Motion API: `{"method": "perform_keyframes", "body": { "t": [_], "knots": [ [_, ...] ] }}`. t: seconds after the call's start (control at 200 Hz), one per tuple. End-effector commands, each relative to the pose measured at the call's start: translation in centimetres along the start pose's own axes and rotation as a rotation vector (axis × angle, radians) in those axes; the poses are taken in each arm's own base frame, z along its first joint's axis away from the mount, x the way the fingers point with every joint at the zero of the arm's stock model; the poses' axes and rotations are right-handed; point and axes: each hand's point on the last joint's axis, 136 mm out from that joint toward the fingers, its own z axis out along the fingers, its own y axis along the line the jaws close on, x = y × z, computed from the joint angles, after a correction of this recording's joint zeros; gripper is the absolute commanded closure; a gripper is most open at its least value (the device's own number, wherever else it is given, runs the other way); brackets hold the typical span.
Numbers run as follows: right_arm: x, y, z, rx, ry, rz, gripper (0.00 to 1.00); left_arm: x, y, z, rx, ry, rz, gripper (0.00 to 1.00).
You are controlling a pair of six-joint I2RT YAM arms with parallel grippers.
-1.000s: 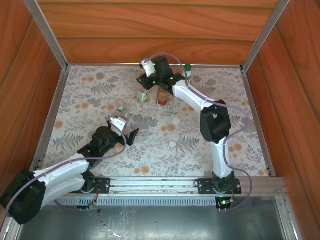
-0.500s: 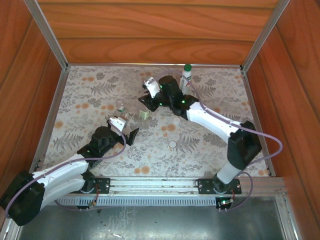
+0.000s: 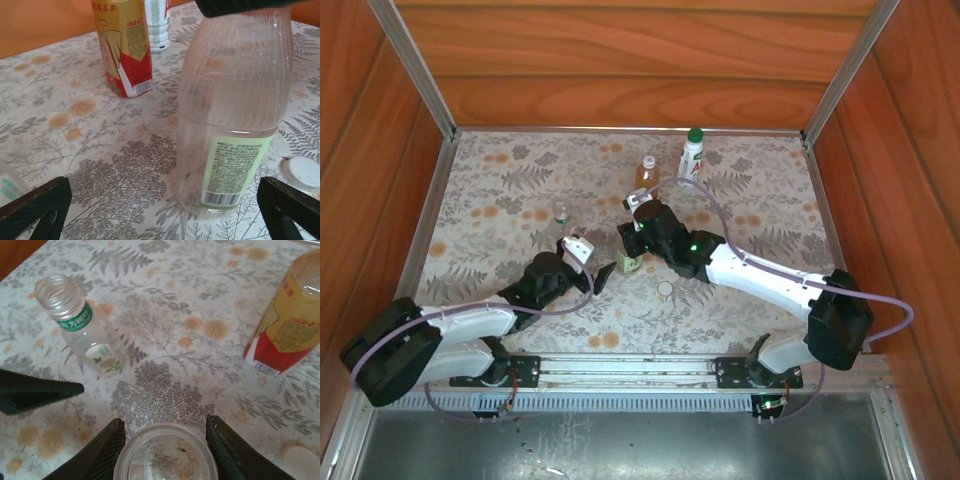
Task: Screw on the bottle caps
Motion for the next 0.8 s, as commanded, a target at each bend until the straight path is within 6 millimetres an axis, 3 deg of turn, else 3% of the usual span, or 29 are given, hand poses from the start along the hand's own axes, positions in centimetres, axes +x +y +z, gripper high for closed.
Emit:
{"method": "perform_keyframes", "body": {
  "t": [0.0,0.535,0.665,0.794],
  "knots": [
    [1.2,-2.7,-0.4,0.171,-0.004,0.082,0.64,-3.7,-0.8,0.5,0.027,-0.148,0.009,0.00],
    [1.3,-1.3,0.3,0.101,0.021,0.072,0.63,-3.4,-3.4,3.8,0.174,-0.277,0.076,0.03],
    [1.6,-1.1,0.4,0.087,0.029,0.061,0.63,-3.8,-2.9,4.0,0.202,-0.284,0.054,0.03],
    [1.5,-1.0,0.4,0.083,0.025,0.071,0.63,-4.3,-3.2,4.0,0.244,-0.295,0.055,0.14]
  ]
}}
